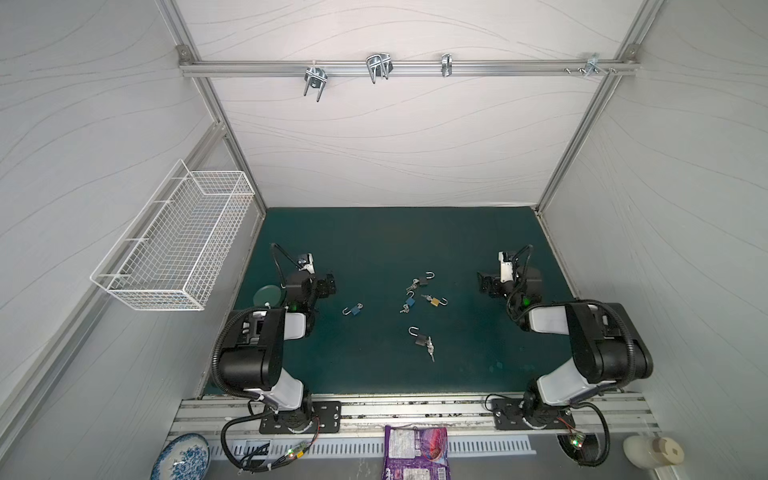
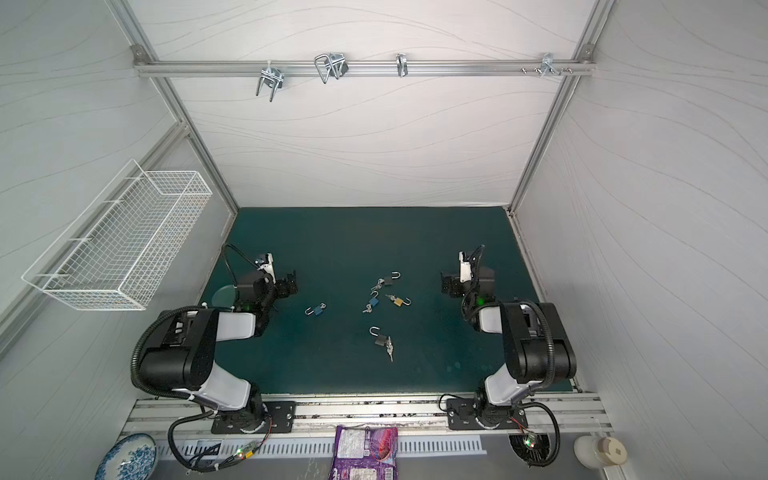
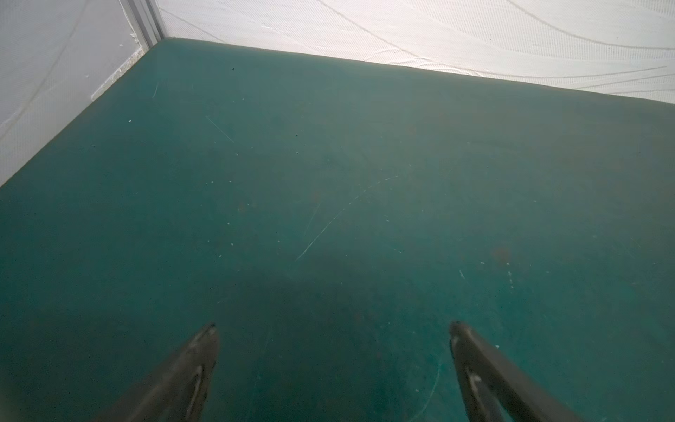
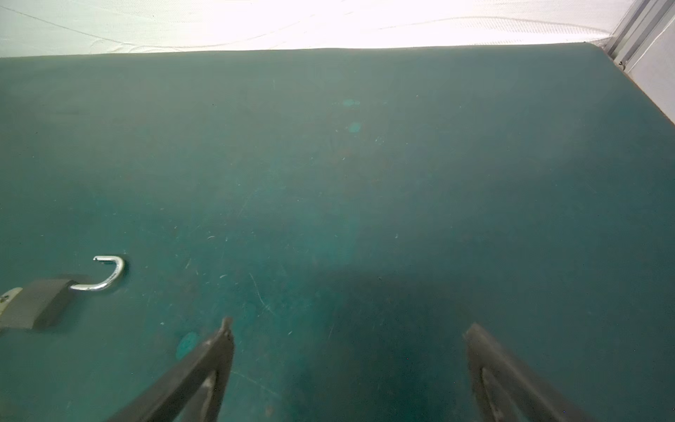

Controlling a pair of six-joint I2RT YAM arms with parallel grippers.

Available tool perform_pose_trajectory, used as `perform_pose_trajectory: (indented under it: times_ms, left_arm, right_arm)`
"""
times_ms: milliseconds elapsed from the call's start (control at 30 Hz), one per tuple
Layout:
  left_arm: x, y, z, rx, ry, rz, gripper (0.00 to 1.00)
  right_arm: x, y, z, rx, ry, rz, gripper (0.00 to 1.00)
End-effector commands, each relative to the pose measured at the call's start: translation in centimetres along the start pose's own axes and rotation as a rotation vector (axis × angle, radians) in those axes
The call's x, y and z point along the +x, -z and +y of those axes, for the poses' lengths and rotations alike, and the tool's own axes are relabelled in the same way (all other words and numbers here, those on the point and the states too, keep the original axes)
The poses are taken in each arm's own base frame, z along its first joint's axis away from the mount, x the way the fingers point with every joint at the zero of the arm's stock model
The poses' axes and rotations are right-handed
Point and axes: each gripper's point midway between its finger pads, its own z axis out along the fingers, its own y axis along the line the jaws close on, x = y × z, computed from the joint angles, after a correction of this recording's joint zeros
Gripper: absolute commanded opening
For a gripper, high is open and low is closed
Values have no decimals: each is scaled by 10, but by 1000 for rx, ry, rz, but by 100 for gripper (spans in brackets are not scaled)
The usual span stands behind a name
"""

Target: Lock with the key

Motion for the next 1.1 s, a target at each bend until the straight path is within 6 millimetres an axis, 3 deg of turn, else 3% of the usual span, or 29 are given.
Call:
perform_pose_trajectory:
  times_ms: [0,267,1067]
  left_arm:
    - [-21,-2,-2,9,-15,-69,99]
    - [-21,2,-1,77,19,-89,99]
    - [-23,4,2,59,26,-103,99]
  right_arm:
    - [-10,-3,0,-5,14,-27,99]
    - [-10,-4,-1,-11,9,-25,99]
    - [-10,-3,-1,-7,10,-30,99]
